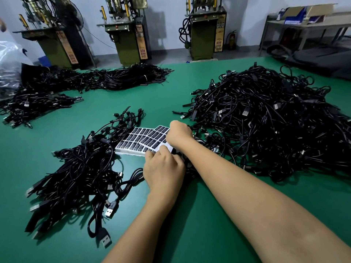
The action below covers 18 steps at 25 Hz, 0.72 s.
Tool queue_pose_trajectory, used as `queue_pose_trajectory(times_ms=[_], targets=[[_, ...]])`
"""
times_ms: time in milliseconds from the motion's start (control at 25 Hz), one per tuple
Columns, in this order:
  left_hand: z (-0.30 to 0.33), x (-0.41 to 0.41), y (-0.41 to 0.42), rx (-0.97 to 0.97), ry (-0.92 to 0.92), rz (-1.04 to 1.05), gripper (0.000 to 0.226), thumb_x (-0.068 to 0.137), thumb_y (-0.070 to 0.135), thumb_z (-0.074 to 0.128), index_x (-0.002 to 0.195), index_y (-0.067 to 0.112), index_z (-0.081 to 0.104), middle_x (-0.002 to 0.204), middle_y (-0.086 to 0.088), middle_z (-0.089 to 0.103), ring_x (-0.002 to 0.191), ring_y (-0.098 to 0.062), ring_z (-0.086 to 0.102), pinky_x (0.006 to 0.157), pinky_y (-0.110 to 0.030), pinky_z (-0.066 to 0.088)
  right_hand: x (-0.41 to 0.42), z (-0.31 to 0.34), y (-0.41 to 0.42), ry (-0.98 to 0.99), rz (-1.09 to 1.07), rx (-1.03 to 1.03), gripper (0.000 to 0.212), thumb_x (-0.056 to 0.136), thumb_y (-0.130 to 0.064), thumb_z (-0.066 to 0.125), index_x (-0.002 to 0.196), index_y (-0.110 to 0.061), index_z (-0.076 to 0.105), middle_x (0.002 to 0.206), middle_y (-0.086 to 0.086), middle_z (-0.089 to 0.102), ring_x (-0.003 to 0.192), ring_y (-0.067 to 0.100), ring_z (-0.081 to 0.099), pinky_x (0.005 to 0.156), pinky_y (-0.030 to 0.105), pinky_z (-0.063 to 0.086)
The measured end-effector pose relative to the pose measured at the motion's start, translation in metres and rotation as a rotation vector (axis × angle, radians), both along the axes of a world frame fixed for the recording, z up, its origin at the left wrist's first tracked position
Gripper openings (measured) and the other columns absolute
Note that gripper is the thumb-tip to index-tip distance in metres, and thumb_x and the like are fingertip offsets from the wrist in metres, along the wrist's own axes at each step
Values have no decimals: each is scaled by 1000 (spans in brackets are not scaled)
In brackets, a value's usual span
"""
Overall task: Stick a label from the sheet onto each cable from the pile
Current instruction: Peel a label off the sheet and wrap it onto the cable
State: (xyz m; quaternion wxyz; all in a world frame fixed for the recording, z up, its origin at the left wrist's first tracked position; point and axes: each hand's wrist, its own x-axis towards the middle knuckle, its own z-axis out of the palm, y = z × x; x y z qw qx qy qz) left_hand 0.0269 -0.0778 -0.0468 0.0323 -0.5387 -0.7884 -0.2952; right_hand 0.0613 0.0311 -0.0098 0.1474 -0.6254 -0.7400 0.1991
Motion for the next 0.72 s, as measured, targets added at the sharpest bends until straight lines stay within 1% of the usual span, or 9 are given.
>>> queue_pose_trajectory(times_ms=[120,200,280,320,440,520,600,640,720], targets=[[-1,0,1,8,-4,1,17,88,22,44,76,14,36,83,-8,64,89,-25,38,59,-34,25,-2,-2,1,-92,70,59,26,88,-1,47,67,-9,34,111,19,60,106,38,54,75,35,37],[0,0,1,18,-13,6,17,88,21,45,75,14,36,82,-7,64,87,-24,35,58,-33,24,-3,-4,0,-114,117,101,7,89,-2,47,82,-6,46,115,20,60,109,38,53,76,34,36],[0,0,1,31,-13,-1,17,87,20,45,75,14,36,82,-8,64,88,-26,38,58,-33,24,-2,-6,0,-74,148,150,19,88,0,45,106,-4,50,113,21,60,107,38,54,73,34,34],[0,0,1,32,-5,-8,16,87,20,45,76,14,36,82,-9,65,90,-27,40,59,-34,24,-1,-7,-1,-30,163,178,24,87,2,45,109,-4,50,110,20,60,103,38,55,72,34,35],[-1,-2,0,48,-1,-23,15,88,18,45,76,12,38,82,-15,65,90,-30,43,65,-37,26,8,-4,-7,322,131,228,15,87,-1,49,98,-10,54,94,9,61,88,31,57,71,35,44],[0,-1,0,94,-61,-6,15,90,14,45,77,8,42,82,-19,64,85,-30,42,73,-40,30,26,4,-13,647,28,162,11,87,-5,56,90,-15,55,81,0,59,78,22,57,69,33,49],[2,-1,0,175,-138,-6,14,93,13,43,82,5,46,85,-19,63,84,-31,45,78,-43,33,52,10,-22,879,-56,93,14,86,-5,60,84,-18,55,80,-1,59,76,17,58,70,34,51],[4,1,-1,220,-207,-49,13,96,14,42,87,7,46,86,-16,63,84,-32,50,78,-44,38,67,13,-28,972,-84,61,16,86,-3,60,83,-18,56,81,1,61,75,15,59,70,31,51],[10,5,-4,267,-465,-230,10,100,14,39,91,15,43,82,-6,62,77,-23,58,71,-37,44,92,18,-41,1146,-121,13,17,87,0,60,83,-16,58,81,1,62,71,11,61,66,25,52]])
